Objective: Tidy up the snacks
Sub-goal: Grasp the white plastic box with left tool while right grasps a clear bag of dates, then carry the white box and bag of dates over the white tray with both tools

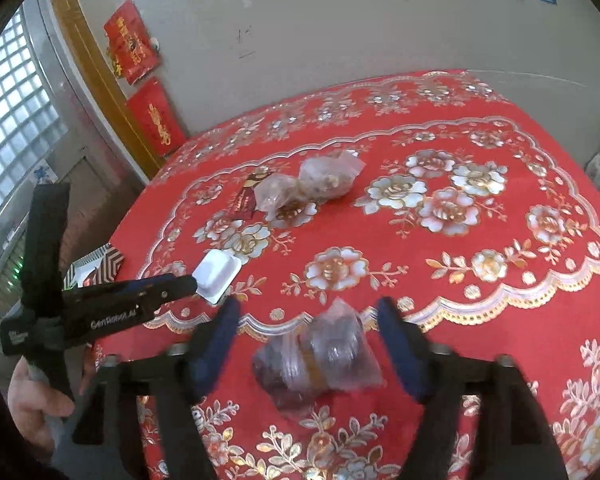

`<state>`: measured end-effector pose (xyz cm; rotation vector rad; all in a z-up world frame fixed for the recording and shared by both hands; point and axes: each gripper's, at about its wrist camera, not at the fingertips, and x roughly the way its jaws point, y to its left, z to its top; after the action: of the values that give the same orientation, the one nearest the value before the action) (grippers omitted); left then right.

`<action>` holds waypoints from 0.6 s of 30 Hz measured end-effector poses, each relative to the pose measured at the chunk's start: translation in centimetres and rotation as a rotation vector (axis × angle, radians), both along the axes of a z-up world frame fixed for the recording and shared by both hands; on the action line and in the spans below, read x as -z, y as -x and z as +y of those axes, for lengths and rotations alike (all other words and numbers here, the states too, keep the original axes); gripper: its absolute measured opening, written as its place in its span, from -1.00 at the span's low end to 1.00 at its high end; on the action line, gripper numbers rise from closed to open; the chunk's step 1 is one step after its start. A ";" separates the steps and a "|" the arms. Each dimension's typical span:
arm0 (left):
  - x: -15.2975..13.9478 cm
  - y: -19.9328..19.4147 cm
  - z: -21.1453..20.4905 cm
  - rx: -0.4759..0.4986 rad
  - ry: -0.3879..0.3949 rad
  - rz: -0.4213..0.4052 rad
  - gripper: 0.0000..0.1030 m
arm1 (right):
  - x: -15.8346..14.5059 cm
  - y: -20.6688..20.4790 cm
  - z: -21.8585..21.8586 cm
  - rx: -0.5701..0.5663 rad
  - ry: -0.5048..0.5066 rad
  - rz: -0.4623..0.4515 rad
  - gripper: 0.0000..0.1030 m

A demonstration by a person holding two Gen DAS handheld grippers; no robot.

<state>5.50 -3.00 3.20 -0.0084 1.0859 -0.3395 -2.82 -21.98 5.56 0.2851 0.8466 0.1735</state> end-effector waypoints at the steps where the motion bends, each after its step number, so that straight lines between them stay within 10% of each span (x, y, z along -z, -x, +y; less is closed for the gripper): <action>1: 0.2 -0.3 -0.4 0.006 -0.004 0.007 -0.32 | 0.0 0.2 0.0 -0.007 -0.007 0.001 0.62; 18: 1.1 -2.1 -3.1 0.097 -0.131 -0.034 -0.26 | 0.4 1.5 -0.8 -0.001 0.023 0.029 0.66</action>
<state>7.62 -6.08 2.14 0.1666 1.0748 -0.3534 -4.32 -22.82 5.11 0.2666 0.8773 0.1608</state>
